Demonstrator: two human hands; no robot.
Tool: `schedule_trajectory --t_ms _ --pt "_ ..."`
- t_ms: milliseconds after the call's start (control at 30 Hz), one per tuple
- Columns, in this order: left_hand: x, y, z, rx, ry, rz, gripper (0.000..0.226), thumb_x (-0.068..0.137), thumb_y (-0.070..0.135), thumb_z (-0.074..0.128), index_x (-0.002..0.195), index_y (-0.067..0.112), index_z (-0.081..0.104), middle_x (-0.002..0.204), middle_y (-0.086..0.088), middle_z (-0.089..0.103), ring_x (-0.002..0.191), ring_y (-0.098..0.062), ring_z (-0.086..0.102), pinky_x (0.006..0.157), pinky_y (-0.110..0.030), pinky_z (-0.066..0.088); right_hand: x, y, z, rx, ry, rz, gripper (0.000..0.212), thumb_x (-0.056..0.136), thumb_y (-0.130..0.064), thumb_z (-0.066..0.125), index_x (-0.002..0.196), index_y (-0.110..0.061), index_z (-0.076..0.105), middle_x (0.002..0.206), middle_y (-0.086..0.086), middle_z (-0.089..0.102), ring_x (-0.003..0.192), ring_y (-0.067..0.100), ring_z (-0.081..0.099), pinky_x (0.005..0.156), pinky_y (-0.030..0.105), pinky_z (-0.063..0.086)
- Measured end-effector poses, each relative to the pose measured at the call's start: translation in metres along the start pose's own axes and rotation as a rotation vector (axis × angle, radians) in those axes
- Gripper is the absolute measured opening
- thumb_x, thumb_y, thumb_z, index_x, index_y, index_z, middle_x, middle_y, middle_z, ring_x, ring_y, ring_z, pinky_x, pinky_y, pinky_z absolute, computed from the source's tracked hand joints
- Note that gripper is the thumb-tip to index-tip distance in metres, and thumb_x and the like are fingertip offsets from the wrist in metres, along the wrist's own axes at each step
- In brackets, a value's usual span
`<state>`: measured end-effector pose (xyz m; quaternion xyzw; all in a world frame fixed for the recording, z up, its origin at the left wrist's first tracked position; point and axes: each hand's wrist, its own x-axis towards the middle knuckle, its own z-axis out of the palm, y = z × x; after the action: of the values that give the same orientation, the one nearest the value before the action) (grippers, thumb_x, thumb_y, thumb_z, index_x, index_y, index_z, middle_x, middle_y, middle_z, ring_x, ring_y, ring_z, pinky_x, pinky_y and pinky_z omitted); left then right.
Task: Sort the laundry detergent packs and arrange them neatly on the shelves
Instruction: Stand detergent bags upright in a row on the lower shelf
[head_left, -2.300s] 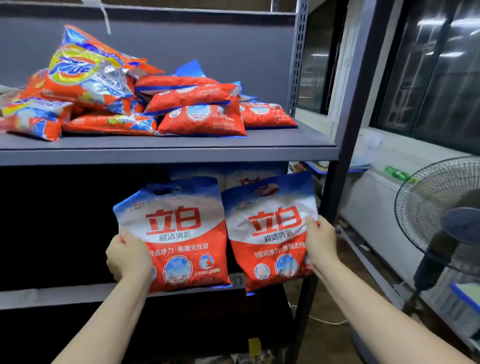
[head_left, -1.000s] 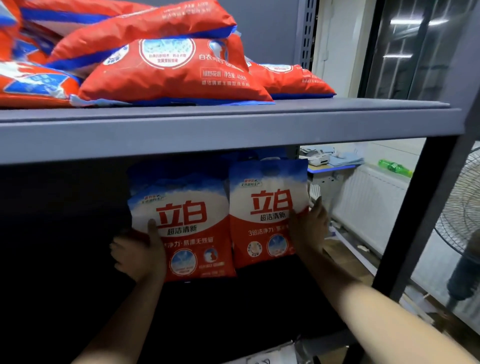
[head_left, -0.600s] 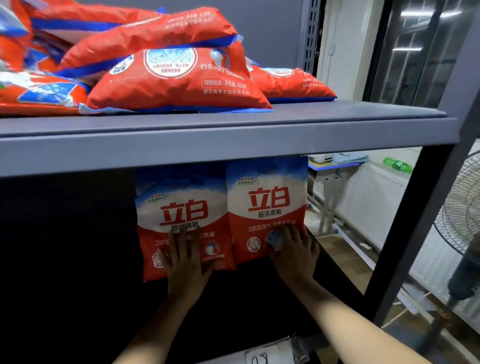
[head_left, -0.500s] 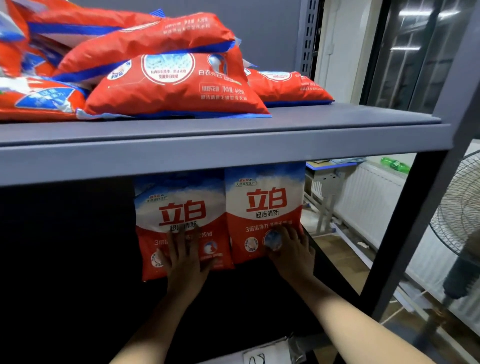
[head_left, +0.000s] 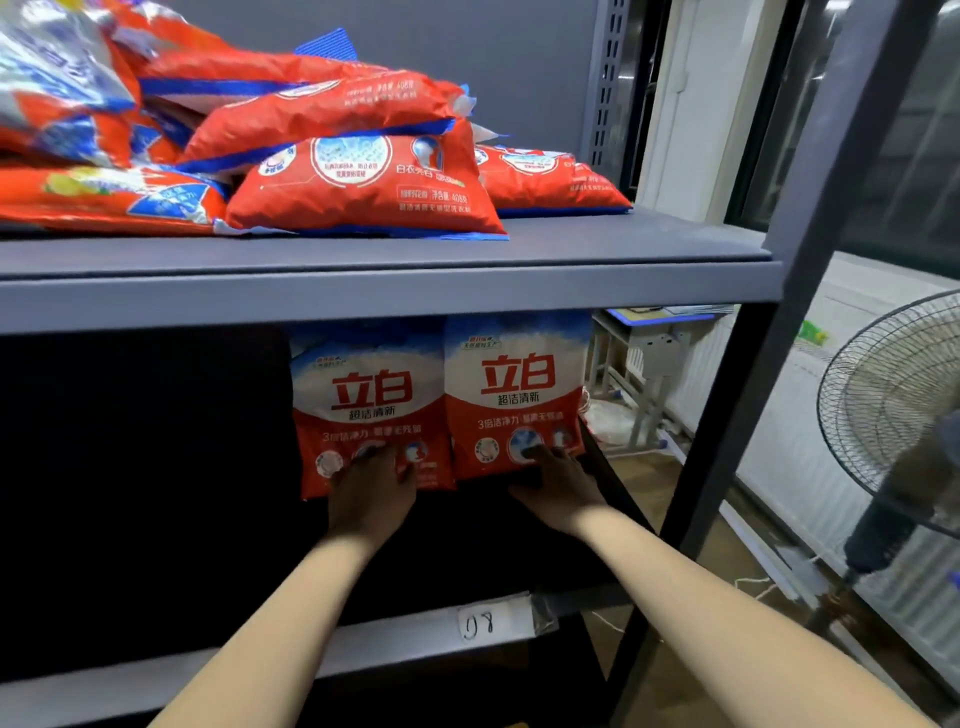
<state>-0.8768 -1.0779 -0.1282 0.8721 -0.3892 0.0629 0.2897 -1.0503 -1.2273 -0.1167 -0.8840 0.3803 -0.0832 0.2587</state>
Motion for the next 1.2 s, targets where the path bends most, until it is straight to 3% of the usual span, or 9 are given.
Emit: schedule_trajectory --t_ms 200,333,500,667,800,933,1033,1200 --pt "-0.045 0.031 -0.039 0.072 0.008 -0.087 0.035 0.092 0.045 0.047 0.118 0.024 0.059 0.119 -0.004 0.063 0.106 -0.026 0.060 0.088 -0.029 0.047 -0.043 -0.017 -0.021 -0.111 -0.012 -0.051 0.058 0.091 -0.043 0.052 0.144 -0.028 0.033 0.149 0.004 0.037 0.134 0.029 0.036 0.108 0.040 0.035" --pt "-0.078 0.050 -0.078 0.096 0.025 -0.095 0.030 0.087 0.044 0.045 0.103 0.025 0.061 0.102 -0.002 0.066 0.092 -0.024 0.062 0.079 -0.032 0.042 -0.079 -0.027 -0.045 -0.104 -0.036 -0.101 0.050 0.090 -0.044 0.052 0.132 -0.018 0.047 0.130 0.008 0.056 0.114 0.027 0.054 0.096 0.038 0.047" --pt "-0.105 0.082 -0.137 0.112 0.134 0.052 0.022 0.089 0.046 0.045 0.089 0.028 0.058 0.089 0.009 0.065 0.085 -0.014 0.062 0.075 -0.030 0.045 -0.121 -0.044 -0.087 -0.067 0.087 -0.263 0.052 0.088 -0.051 0.051 0.132 -0.022 0.048 0.131 0.000 0.054 0.122 0.021 0.049 0.100 0.038 0.041" --pt "-0.105 0.118 -0.204 0.069 0.323 0.117 0.024 0.087 0.040 0.053 0.076 0.023 0.065 0.070 0.009 0.066 0.072 -0.013 0.062 0.074 -0.031 0.047 -0.149 -0.078 -0.134 0.107 0.336 -0.421 0.021 0.084 -0.051 0.056 0.092 -0.034 0.066 0.096 -0.018 0.065 0.101 0.007 0.052 0.082 0.029 0.043" --pt "-0.086 0.130 -0.247 0.072 0.463 0.111 0.031 0.088 0.038 0.053 0.065 0.018 0.060 0.064 0.006 0.062 0.067 -0.020 0.059 0.068 -0.031 0.038 -0.157 -0.115 -0.167 0.224 0.474 -0.487 0.023 0.083 -0.048 0.058 0.074 -0.029 0.066 0.073 -0.017 0.067 0.077 0.003 0.061 0.070 0.028 0.049" --pt "-0.053 0.125 -0.278 -0.028 0.515 0.061 0.026 0.090 0.037 0.052 0.076 0.018 0.063 0.075 0.005 0.064 0.076 -0.024 0.060 0.067 -0.032 0.042 -0.142 -0.144 -0.193 0.289 0.556 -0.514 0.020 0.087 -0.039 0.056 0.070 -0.029 0.061 0.068 -0.014 0.064 0.070 0.004 0.059 0.061 0.027 0.044" --pt "-0.025 0.114 -0.295 -0.073 0.500 0.034 0.022 0.089 0.035 0.052 0.096 0.017 0.064 0.096 -0.001 0.066 0.089 -0.024 0.060 0.077 -0.037 0.048 -0.116 -0.159 -0.203 0.347 0.549 -0.469 0.013 0.088 -0.035 0.056 0.082 -0.028 0.065 0.080 -0.013 0.065 0.078 0.007 0.059 0.067 0.028 0.047" --pt "0.022 0.094 -0.306 -0.138 0.414 -0.002 0.037 0.091 0.035 0.051 0.120 0.013 0.055 0.121 -0.009 0.057 0.112 -0.027 0.053 0.091 -0.039 0.043 -0.068 -0.178 -0.206 0.430 0.532 -0.364 0.010 0.089 -0.028 0.057 0.089 -0.021 0.064 0.092 -0.003 0.067 0.089 0.017 0.059 0.074 0.028 0.042"
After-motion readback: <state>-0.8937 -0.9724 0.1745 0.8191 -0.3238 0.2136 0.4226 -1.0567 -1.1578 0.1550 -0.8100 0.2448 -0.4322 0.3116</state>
